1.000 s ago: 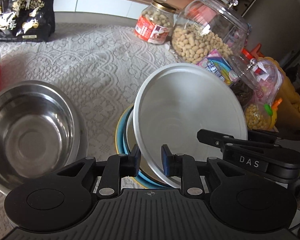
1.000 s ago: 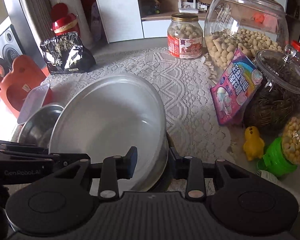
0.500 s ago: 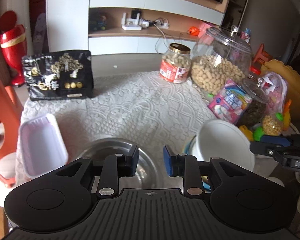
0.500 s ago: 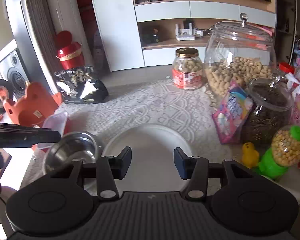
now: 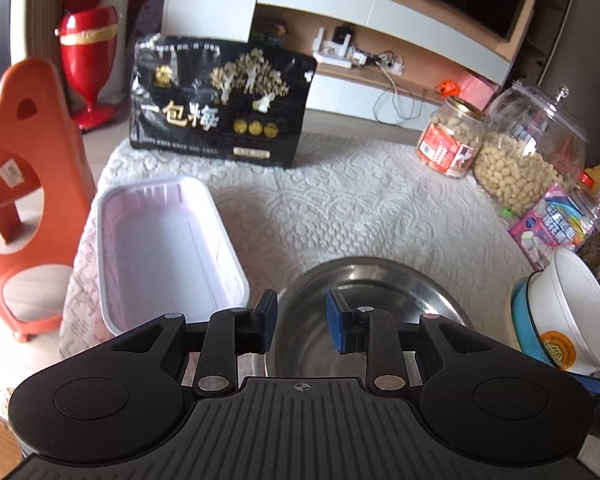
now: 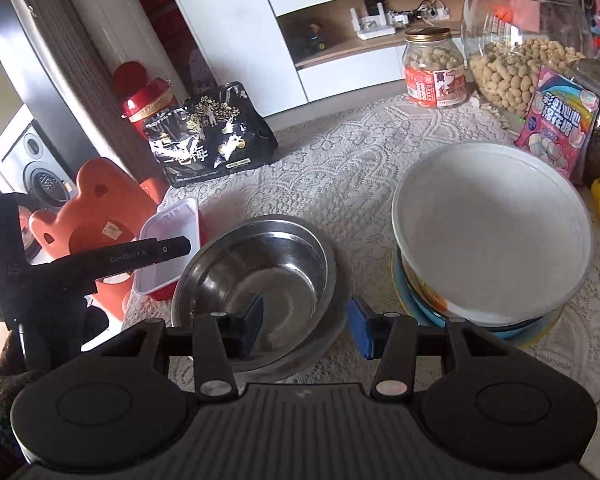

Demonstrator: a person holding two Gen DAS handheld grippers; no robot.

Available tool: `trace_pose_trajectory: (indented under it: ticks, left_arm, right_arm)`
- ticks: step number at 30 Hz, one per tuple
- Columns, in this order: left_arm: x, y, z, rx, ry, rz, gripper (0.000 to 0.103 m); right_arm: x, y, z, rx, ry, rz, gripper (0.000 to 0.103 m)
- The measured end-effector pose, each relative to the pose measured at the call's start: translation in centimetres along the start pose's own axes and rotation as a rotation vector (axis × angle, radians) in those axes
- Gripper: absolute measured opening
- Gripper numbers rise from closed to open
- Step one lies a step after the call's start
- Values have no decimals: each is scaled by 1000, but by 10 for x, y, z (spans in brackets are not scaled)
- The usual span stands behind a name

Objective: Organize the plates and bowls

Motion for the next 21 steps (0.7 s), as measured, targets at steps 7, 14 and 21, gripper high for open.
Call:
trace_pose_trajectory:
  ticks: [7,14,21]
  left_arm:
    - [-2,-8,11,-36,-38,-78,30]
    - [-13,-21,25,-112,-16,-103,34]
    - [-5,-35,41,-186,-3,-41,35]
  right_arm:
    - [-8,-38,35,-71,-2,46,47]
    - [7,-55,29,-72,-76,78,50]
    - [10,-76,34,-119,-98,50,55]
Point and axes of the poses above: each gripper's, at about its wrist camera, not at the fingertips, and y roughly against the way its jaws point, x to its right, z to its underside, the point moved 9 cm from there along -y, roughly the way its jaws point, and after that the axes turned 11 degrees about -y, right-handed, at the moved point
